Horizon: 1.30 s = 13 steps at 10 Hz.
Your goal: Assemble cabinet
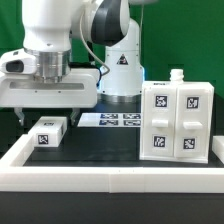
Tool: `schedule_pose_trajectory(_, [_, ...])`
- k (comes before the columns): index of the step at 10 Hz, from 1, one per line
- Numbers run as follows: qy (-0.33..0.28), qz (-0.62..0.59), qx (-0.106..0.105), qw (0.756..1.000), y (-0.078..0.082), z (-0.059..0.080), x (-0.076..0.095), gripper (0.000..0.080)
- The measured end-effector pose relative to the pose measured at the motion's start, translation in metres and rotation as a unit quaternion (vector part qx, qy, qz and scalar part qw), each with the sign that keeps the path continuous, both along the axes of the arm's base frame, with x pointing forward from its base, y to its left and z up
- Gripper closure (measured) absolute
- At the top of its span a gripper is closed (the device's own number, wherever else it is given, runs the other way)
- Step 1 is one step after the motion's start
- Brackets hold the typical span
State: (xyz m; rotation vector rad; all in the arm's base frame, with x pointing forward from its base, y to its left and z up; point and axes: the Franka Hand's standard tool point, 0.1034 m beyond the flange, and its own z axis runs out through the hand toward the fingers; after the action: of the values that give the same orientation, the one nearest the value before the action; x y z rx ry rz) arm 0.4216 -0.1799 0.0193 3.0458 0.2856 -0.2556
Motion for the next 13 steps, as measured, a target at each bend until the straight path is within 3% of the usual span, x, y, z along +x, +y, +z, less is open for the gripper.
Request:
schedule_pose_trajectory(4, [0.015, 0.011, 0.004, 1.000, 0.003, -0.011, -0.009, 0.0036])
schedule_pose_trajectory(5, [0.015, 0.012, 0.004, 1.000, 0.004, -0.011, -0.009, 0.0214])
schedule_pose_trajectory(11, [0.016, 0.020, 0.006, 1.000, 0.013, -0.010, -0.005, 0.0233])
schedule_pose_trajectory(12, [0.020, 0.026, 0.016, 0.999, 0.026, 0.005, -0.003, 0.0233])
schedule_pose_trajectory(13, [0.012, 0.034, 0.027, 0.999, 0.045, 0.032, 0.000, 0.0233])
